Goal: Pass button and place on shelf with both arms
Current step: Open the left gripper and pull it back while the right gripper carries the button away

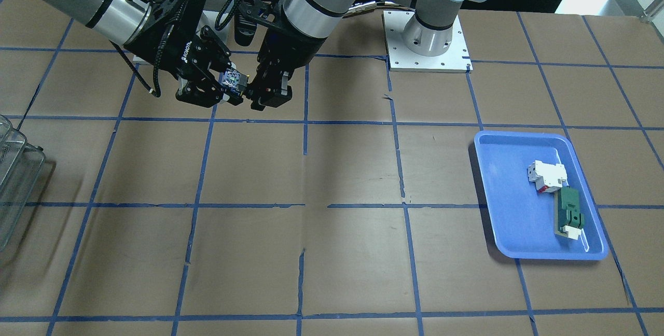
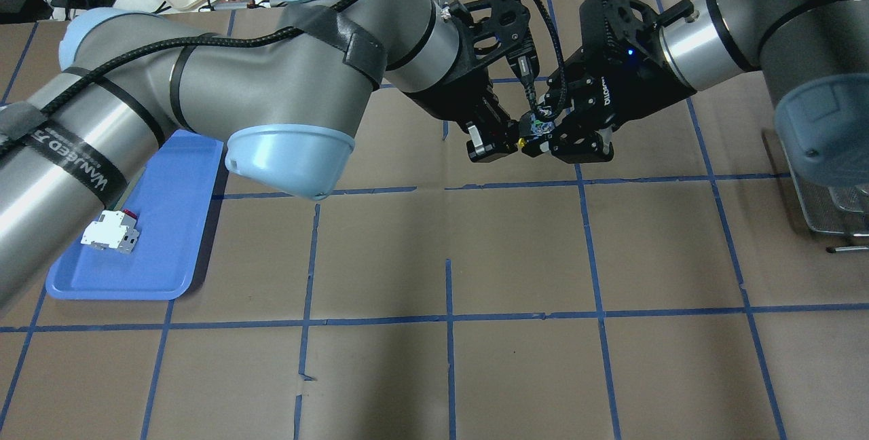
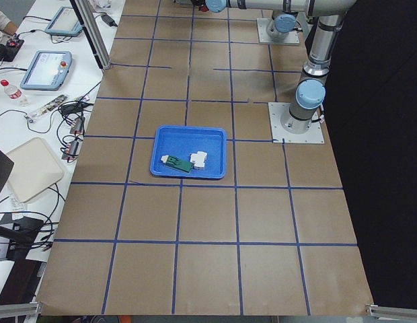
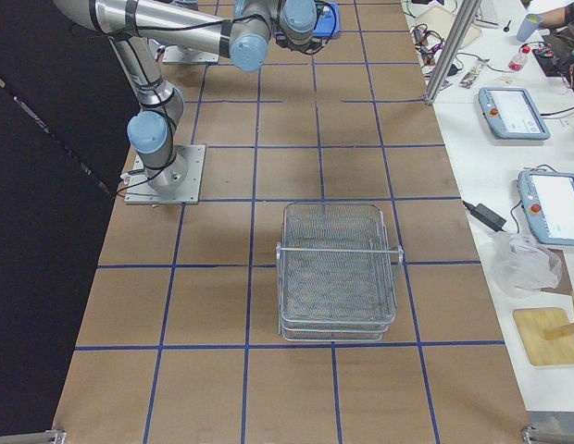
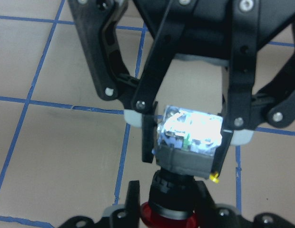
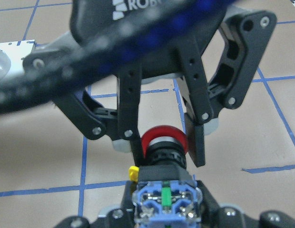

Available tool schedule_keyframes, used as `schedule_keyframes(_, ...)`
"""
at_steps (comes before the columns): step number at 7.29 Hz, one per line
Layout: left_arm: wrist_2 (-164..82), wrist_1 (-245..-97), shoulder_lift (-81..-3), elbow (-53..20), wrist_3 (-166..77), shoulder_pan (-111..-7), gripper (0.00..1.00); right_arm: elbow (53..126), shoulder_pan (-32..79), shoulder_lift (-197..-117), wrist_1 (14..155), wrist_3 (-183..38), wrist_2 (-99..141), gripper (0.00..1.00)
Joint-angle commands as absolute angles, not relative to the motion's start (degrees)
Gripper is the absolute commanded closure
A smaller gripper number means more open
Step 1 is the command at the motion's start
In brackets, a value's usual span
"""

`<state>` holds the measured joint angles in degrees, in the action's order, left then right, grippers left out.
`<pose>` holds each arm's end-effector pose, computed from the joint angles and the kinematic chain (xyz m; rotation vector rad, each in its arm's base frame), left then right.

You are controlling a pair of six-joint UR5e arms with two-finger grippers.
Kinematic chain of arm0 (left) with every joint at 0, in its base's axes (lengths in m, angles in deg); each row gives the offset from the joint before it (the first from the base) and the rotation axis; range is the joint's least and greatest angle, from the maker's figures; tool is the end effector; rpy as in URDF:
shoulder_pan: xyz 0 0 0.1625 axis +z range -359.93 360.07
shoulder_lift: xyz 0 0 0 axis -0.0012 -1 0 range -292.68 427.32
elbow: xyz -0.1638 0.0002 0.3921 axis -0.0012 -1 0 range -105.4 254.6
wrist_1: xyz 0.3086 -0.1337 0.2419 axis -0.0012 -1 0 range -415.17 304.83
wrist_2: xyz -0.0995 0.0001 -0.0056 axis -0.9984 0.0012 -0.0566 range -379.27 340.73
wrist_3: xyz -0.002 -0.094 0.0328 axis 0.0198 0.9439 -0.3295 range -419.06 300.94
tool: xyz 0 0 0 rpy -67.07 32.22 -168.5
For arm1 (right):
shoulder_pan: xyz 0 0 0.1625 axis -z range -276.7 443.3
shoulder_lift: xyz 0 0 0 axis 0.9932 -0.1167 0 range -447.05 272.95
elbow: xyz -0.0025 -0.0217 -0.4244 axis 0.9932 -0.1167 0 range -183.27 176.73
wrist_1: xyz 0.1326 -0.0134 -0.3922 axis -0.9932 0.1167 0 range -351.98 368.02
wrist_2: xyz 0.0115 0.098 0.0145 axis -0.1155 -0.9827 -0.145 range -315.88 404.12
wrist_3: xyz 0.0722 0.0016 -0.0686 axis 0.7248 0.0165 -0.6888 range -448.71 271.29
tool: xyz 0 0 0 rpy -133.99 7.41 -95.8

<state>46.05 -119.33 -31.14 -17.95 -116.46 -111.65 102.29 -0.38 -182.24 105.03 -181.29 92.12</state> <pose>-0.3724 -0.4621 0.4459 -1.8203 -2.0798 0.5274 0.1500 -0.4619 0.4354 -1.7128 1.8703 -0.6915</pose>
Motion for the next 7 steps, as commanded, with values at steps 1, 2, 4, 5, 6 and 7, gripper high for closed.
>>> schedule_keyframes(1,46.4,-119.4,-31.2,-17.9,-116.4,-111.6,0.09,102.1,-0.4,-182.2,105.1,-181.3,92.4,1.0)
schedule_keyframes(2,46.6,-119.4,-30.9,-17.9,-116.4,-111.6,0.0,102.0,-0.4,-182.2,105.0,-181.2,92.5,1.0)
schedule_keyframes(4,46.8,-119.6,-30.7,-17.8,-116.4,-111.6,0.0,101.9,-0.3,-182.1,105.0,-181.2,92.6,1.0)
schedule_keyframes(5,49.2,-120.1,-30.3,-17.6,-116.4,-111.5,0.0,101.9,0.5,-181.8,105.1,-181.3,93.2,1.0)
schedule_keyframes(6,54.8,-120.7,-29.6,-17.7,-114.7,-111.1,0.0,101.7,1.8,-181.8,105.4,-181.3,97.6,1.0)
schedule_keyframes(7,58.6,-123.9,-29.1,-17.9,-113.4,-110.2,0.0,101.2,5.0,-181.7,105.9,-181.3,100.8,1.0)
